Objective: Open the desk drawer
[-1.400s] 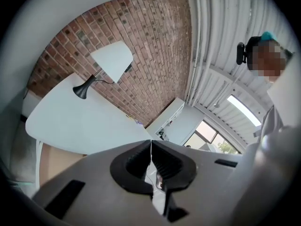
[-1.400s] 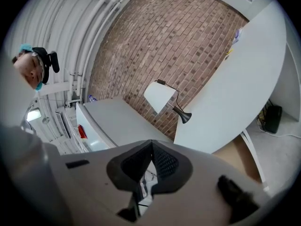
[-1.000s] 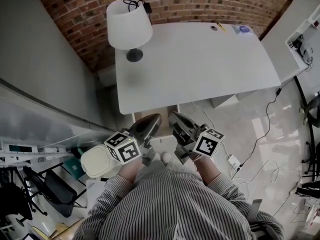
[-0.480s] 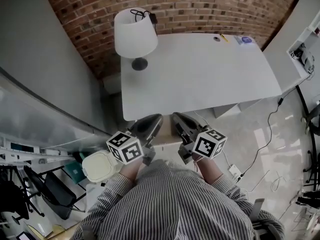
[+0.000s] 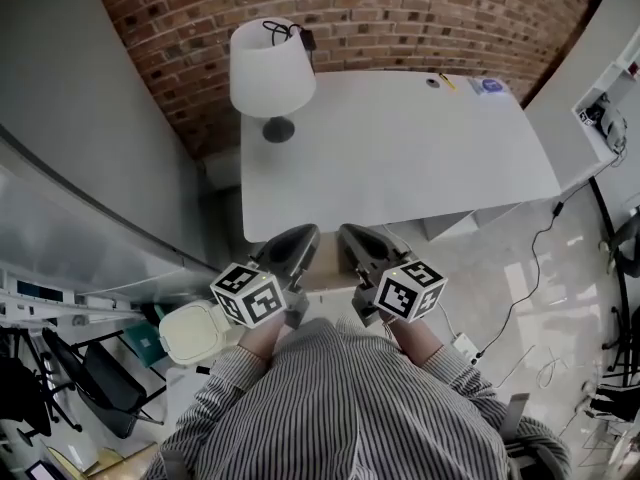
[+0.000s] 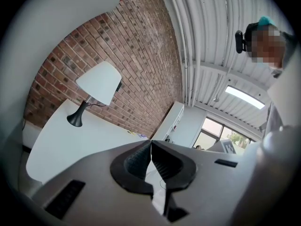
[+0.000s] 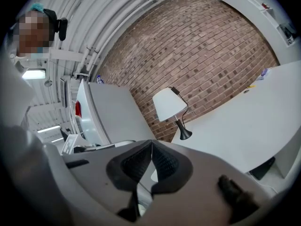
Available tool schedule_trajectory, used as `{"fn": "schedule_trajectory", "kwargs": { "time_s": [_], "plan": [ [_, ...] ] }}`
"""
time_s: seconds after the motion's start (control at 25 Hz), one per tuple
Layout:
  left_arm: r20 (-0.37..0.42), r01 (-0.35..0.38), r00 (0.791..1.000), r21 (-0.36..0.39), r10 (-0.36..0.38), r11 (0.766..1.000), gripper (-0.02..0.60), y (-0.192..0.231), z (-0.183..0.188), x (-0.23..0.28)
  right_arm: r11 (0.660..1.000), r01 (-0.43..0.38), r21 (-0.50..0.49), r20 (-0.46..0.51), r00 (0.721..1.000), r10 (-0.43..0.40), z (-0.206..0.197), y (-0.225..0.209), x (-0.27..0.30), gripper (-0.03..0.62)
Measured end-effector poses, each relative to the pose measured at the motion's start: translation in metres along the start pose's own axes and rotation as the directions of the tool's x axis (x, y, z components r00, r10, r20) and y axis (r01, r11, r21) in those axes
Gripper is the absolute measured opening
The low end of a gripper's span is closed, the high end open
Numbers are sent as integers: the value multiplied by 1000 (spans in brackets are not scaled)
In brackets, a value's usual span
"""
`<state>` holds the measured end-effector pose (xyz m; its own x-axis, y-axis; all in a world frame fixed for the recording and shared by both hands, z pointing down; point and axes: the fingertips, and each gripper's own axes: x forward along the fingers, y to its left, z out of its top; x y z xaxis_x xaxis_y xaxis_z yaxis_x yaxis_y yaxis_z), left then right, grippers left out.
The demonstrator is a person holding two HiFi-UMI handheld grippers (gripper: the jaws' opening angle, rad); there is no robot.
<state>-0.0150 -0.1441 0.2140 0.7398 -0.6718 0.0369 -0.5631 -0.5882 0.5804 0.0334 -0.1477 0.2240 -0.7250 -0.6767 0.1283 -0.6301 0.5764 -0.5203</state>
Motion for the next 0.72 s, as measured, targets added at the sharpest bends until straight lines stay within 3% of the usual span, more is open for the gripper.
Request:
{"fn": "schedule_trajectory", "kwargs": {
  "time_s": [0.16, 0.72],
  "plan": [
    [-33, -18, 999, 54, 19, 998, 15, -1, -6, -1, 999, -21, -34, -2, 1000, 21, -2, 6, 0, 17],
    [-54, 19, 998, 56, -16, 998, 15, -11, -12, -7, 996, -50, -69, -54, 997, 46, -14, 17, 1, 17]
  ]
}}
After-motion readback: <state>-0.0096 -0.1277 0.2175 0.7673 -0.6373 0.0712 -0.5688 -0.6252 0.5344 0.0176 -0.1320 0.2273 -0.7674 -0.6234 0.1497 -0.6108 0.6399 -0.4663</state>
